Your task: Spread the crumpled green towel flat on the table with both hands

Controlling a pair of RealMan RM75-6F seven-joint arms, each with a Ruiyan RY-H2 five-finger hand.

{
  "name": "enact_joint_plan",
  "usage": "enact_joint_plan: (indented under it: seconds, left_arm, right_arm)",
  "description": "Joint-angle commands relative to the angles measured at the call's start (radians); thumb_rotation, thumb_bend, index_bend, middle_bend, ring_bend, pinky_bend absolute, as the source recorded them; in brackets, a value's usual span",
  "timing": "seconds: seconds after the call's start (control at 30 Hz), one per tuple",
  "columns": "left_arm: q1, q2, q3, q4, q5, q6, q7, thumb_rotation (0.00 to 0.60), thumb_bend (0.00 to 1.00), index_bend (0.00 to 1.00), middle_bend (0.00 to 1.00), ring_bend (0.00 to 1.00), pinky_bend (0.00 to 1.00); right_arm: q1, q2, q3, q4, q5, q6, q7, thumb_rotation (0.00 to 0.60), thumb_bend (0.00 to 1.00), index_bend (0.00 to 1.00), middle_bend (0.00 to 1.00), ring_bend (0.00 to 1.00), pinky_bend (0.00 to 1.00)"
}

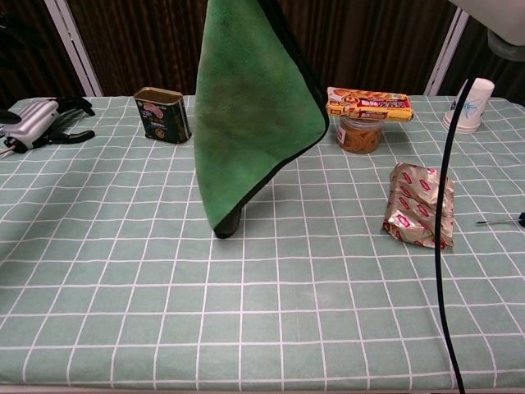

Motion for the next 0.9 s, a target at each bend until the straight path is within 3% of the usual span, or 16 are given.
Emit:
enact_joint_plan:
  seconds: [0.03,0.27,0.47,0.57,0.73,0.9]
  left_arm:
    - [-0.008,-0.01,0.0,0.014,-0.009,-0.003,0.006,0.6,0.02,0.29,0.18,0.16,0.24]
    - [-0.011,-0.026,0.023,0.049,-0.021,-0.016,-0.012,0.6,0.02,0.29,0.18,0.16,0.24]
    - [-0.031,-0.058,0.03,0.088,-0.048,-0.063,-0.06,0.599,0.02,0.3,0.18,0.16,0.24]
    - [-0.05,-0.083,0.025,0.111,-0.078,-0.1,-0.075,0.534,0.0,0.3,0.18,0.16,0.24]
    - [-0.086,-0.118,0.012,0.142,-0.148,-0.176,-0.086,0.371,0.0,0.29,0.18,0.16,0.25]
    - [-0.117,-0.14,0.005,0.162,-0.219,-0.249,-0.076,0.312,0.0,0.29,0.18,0.16,0.25]
  right_arm:
    - [0.021,0.016,0.005,-0.025,0.037,0.009,-0.119,0.6,0.5,0.79,0.3,0.11,0.0]
    - [0.014,0.045,-0.021,-0.087,0.111,-0.012,-0.169,0.6,0.5,0.79,0.3,0.1,0.0]
    - [0.062,-0.007,-0.05,-0.068,0.162,-0.062,-0.203,0.6,0.5,0.79,0.29,0.1,0.0]
    - [0.101,-0.063,-0.051,-0.019,0.205,-0.083,-0.233,0.6,0.5,0.79,0.29,0.1,0.0]
    - [0.186,-0.164,-0.028,0.096,0.29,-0.112,-0.289,0.6,0.5,0.8,0.27,0.08,0.0]
    - [0.266,-0.246,-0.004,0.203,0.336,-0.11,-0.351,0.6,0.5,0.79,0.27,0.08,0.0]
